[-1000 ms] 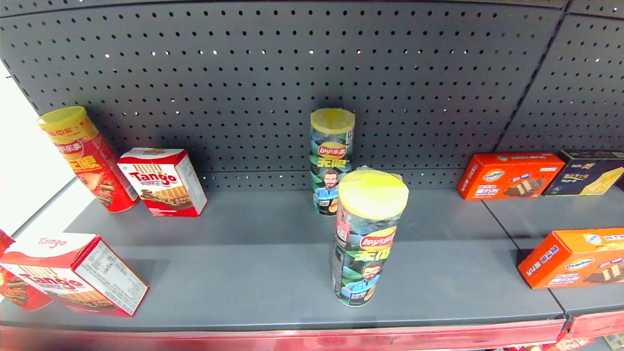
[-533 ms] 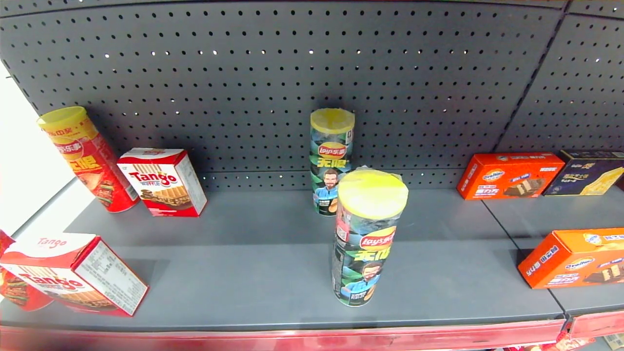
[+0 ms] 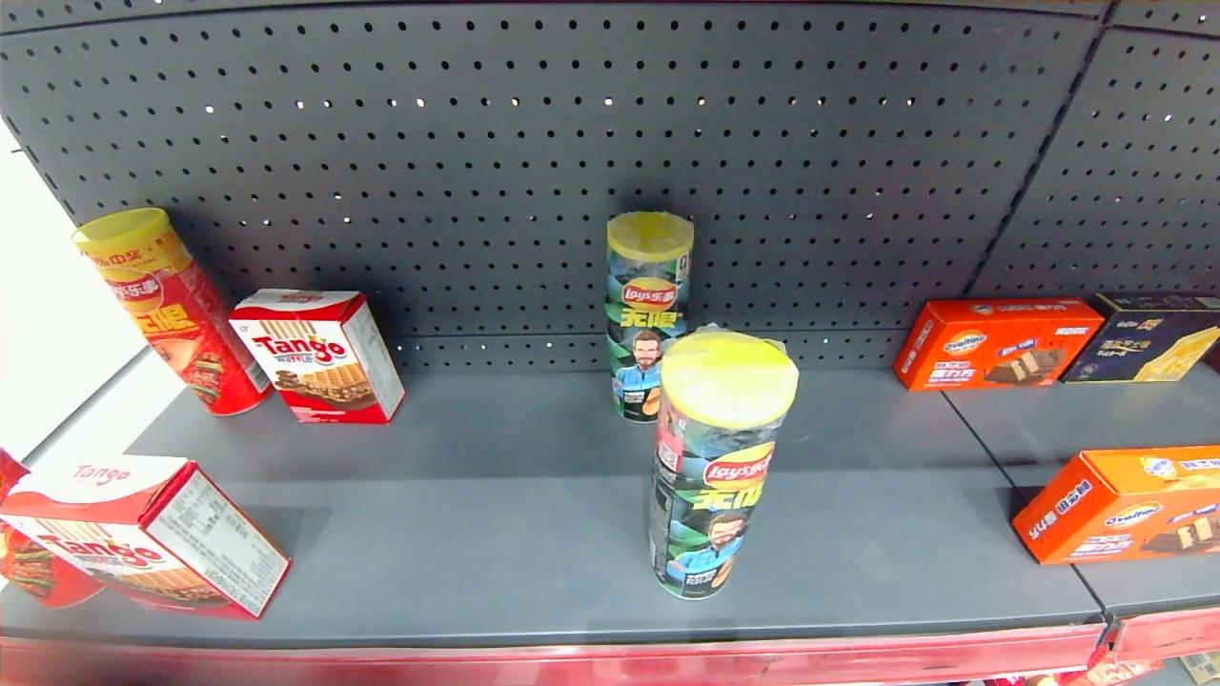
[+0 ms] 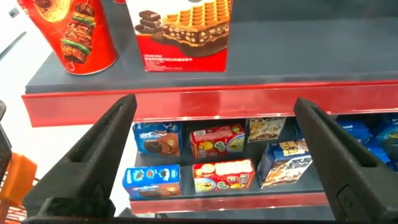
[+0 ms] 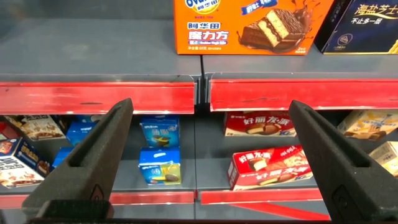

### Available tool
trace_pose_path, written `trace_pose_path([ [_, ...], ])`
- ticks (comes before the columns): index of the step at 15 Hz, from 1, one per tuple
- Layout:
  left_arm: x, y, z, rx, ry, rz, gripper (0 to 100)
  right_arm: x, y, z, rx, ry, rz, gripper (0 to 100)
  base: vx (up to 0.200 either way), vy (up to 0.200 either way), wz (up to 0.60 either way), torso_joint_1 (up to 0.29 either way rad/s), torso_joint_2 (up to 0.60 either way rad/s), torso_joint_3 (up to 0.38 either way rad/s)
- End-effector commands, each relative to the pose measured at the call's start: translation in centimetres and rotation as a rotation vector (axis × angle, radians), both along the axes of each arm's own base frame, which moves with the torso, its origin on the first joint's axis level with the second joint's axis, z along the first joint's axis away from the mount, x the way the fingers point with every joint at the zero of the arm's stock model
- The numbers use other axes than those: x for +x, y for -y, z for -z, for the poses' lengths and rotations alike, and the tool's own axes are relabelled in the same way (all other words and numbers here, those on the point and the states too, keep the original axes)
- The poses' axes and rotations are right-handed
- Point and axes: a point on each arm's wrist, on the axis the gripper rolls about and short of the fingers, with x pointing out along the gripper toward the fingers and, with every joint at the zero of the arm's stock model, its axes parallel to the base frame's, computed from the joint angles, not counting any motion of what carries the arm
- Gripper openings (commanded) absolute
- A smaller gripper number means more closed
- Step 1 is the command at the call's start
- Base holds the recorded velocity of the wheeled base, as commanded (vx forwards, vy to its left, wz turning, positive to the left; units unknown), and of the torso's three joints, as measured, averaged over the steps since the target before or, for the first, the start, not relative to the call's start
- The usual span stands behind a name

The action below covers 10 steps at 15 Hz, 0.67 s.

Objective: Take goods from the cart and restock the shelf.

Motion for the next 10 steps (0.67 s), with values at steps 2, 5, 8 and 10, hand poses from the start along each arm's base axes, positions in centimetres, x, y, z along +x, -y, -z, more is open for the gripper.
trace_pose_path([
  [2,0.0,0.0,0.0,0.006,-0.003,0.002,100,0.0,0.0,0.0,-0.001,-0.003,-0.001,100,0.000,0.000,0.00,0.000,0.00,0.000],
  [5,0.0,0.0,0.0,0.008,-0.003,0.006,100,-0.1,0.0,-0.6,-0.004,0.018,-0.012,100,0.000,0.000,0.00,0.000,0.00,0.000],
  [8,0.0,0.0,0.0,0.008,-0.003,0.008,100,3.3,0.0,-12.6,0.062,-0.009,-0.035,100,0.000,0.000,0.00,0.000,0.00,0.000],
  [10,0.0,0.0,0.0,0.010,-0.003,0.008,100,5.6,-0.3,-14.5,0.029,-0.020,-0.158,100,0.000,0.000,0.00,0.000,0.00,0.000],
])
